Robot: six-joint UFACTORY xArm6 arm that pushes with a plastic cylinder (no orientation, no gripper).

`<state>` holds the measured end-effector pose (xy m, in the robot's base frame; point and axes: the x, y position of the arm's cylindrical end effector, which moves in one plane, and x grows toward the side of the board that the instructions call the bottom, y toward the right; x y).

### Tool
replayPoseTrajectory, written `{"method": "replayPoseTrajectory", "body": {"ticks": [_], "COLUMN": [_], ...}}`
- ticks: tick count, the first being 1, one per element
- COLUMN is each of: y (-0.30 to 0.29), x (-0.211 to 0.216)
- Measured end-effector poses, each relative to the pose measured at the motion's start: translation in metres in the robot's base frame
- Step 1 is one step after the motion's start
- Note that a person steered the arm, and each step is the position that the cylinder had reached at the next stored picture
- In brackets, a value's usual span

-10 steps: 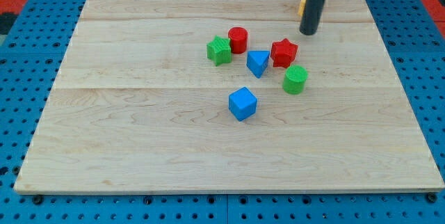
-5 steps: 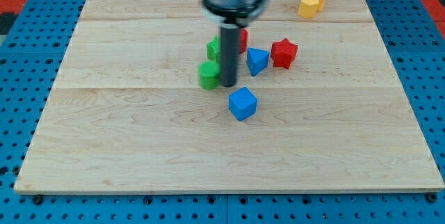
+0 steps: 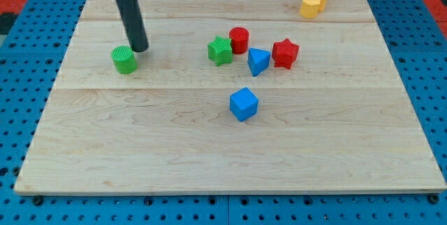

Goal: Push the green circle towards bottom left corner

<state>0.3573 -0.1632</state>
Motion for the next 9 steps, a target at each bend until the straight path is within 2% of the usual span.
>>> {"method": "replayPoseTrajectory", "body": {"ticks": [1, 2, 3, 4, 6, 7, 8, 9], "y": [-0.022, -0.033, 0.002, -0.056, -0.053, -0.052, 0.004, 0.101], "x": [0.085, 0.136, 0.074, 0.069, 0.165, 0.168, 0.123, 0.063]}}
